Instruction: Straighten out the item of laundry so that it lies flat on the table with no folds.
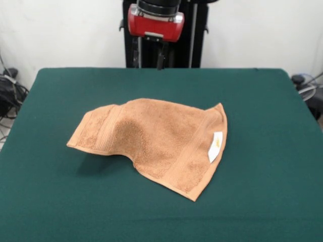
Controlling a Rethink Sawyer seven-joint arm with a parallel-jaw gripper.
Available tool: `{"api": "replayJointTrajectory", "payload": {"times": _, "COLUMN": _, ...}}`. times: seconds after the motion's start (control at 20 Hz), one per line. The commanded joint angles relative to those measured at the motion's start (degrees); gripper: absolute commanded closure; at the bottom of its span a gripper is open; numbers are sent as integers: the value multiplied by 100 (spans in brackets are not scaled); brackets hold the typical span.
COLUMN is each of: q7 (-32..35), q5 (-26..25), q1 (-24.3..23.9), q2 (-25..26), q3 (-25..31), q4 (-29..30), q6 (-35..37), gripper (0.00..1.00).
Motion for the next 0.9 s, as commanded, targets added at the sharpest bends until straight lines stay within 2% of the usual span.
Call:
{"api": "replayJointTrajectory", "payload": {"times": 0.05, "q7": 1407, "q5": 343, "q1": 221, "q2": 350, "q3": 13, "q4": 545, "q6": -584, "gripper": 0}}
{"api": "replayJointTrajectory", "payload": {"times": 0.3, "q7": 1221, "q5": 548, "q1": 6, "q2": 341, "q3": 427, "q4": 845, "q6": -849, "gripper": 0}}
{"api": "replayJointTrajectory", "payload": {"times": 0.9, "q7": 1363, "q5": 892, "q1": 360, "q2": 562, "q3": 245, "q4": 943, "q6": -1284, "gripper": 0}}
